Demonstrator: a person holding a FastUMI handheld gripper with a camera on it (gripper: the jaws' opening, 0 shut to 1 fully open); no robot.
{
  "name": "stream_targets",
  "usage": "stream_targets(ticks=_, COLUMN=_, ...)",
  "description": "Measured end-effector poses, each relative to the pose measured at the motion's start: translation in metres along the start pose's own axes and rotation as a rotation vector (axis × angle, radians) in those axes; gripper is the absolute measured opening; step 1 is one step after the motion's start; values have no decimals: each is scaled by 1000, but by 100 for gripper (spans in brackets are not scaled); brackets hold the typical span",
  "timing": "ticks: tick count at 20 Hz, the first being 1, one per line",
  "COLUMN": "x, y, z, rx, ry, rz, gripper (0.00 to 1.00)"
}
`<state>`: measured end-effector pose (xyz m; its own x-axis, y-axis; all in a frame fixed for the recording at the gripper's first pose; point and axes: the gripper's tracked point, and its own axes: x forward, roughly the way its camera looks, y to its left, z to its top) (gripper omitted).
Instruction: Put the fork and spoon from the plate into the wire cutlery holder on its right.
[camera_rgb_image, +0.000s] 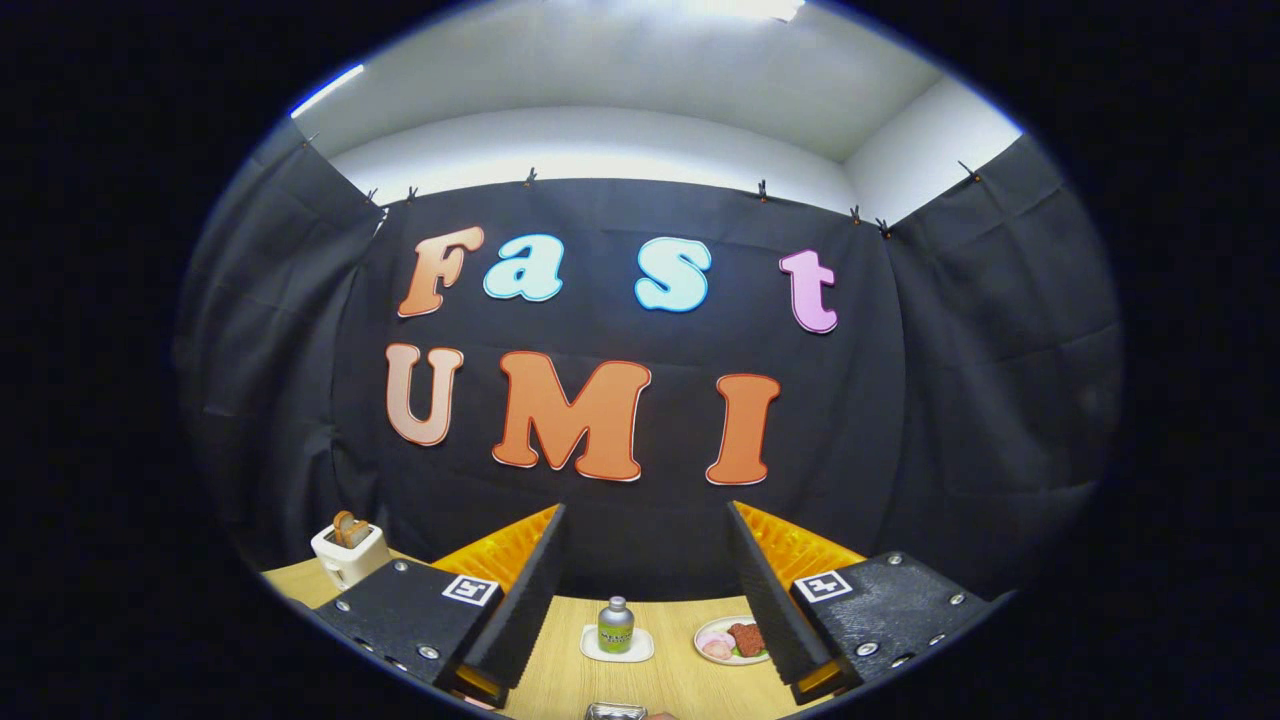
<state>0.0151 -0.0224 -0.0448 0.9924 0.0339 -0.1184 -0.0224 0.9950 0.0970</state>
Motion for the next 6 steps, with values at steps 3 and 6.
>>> stream_targets(ticks=3, x=-1, y=2, z=6, rx=10, ry=-12, rz=3, gripper=94)
stream_targets(ticks=6, x=-2, y=2, z=7, rx=18, ry=-24, rz=4, gripper=96)
